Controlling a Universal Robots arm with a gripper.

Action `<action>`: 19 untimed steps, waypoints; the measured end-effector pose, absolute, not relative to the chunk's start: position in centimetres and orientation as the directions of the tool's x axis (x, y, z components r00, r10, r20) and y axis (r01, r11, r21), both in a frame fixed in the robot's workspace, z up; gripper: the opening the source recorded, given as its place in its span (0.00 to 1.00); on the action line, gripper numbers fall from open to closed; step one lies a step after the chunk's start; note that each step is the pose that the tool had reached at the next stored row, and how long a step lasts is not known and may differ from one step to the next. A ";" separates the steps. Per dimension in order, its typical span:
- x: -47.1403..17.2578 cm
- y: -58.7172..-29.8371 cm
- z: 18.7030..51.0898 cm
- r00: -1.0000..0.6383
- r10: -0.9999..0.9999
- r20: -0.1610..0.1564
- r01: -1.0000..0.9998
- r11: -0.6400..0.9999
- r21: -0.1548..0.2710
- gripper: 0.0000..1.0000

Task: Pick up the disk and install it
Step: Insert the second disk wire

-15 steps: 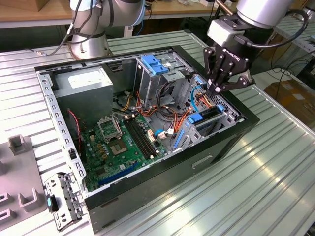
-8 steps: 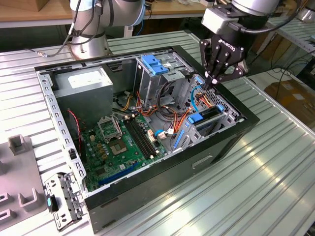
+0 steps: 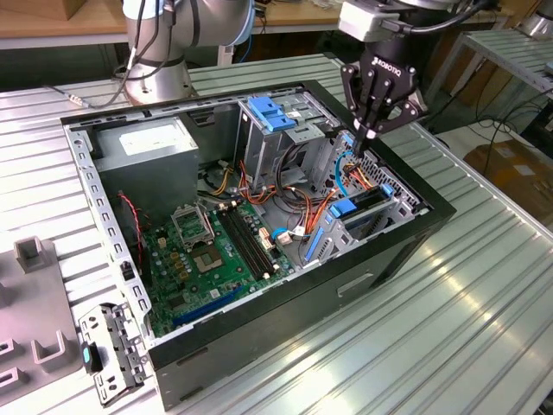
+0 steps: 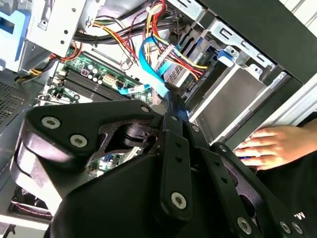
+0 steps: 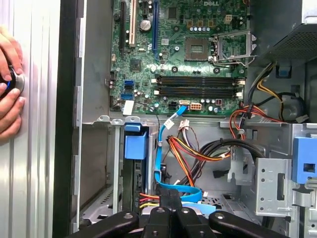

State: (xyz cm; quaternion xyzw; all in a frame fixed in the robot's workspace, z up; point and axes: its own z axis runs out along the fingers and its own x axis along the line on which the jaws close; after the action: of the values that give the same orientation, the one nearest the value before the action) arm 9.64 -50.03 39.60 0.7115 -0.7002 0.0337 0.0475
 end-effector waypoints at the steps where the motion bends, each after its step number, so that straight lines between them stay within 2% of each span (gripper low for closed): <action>1: 9.6 -49.9 39.6 0.017 -0.993 0.115 -1.000 -0.015 0.020 0.11; 6: 9.6 -49.2 39.4 0.017 -0.992 0.126 -1.000 -0.015 0.021 0.11; 11: 9.6 -49.0 39.0 0.017 -0.982 0.190 -1.000 -0.014 0.021 0.11; 12: 9.6 -48.9 38.8 0.018 -0.975 0.222 -1.000 -0.013 0.022 0.30; 15: 9.6 -48.8 38.5 0.018 -0.968 0.249 -1.000 -0.012 0.022 0.30; 19: 9.6 -48.6 37.9 0.018 -0.966 0.260 -1.000 -0.012 0.022 0.30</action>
State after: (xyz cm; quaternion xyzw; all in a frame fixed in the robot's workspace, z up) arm 9.65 -48.64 37.89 0.7062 -0.6957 0.0853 0.0999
